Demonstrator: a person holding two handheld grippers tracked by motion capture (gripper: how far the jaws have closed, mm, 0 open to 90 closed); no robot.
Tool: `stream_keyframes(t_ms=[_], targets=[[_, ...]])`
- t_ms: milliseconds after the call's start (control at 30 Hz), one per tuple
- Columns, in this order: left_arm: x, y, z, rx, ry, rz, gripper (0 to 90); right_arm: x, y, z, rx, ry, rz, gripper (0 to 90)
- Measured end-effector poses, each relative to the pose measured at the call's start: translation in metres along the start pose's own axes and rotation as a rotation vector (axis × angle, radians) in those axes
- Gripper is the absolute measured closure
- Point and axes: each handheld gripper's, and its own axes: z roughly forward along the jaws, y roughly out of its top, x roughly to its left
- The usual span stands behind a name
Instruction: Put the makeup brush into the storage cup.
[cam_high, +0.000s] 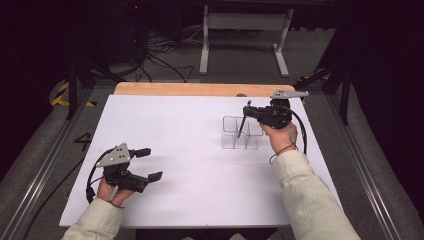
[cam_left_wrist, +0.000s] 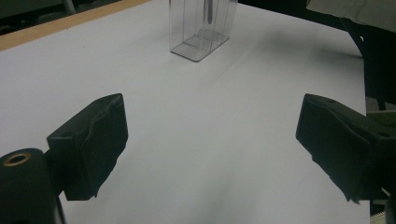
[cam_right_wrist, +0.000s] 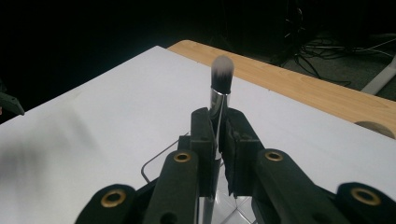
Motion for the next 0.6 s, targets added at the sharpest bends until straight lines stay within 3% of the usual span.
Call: stream_keyframes(t_ms=[267, 367, 467, 533, 600], targets=[[0.000, 0.000, 0.001, -0.002, -0.003, -0.004, 9.8, -0.001, -0.002, 0.000, 0.012, -0.018, -0.006, 81.9], [0.001, 0.001, 0.001, -0.003, -0.003, -0.005, 9.8, -0.003, -0.003, -0.002, -0.015, -0.046, -0.002, 61.8], [0.001, 0.001, 0.001, -0.004, -0.004, -0.005, 9.8, -0.005, -0.003, -0.006, -0.040, -0.081, -0.009, 47.3], [0.001, 0.001, 0.001, -0.006, -0.001, -0.006, 9.8, -0.005, -0.003, -0.010, -0.073, -0.122, -0.014, 32.2], [0.001, 0.001, 0.001, -0.005, -0.002, -0.007, 9.7, -0.005, -0.001, -0.014, -0.103, -0.136, -0.015, 26.2]])
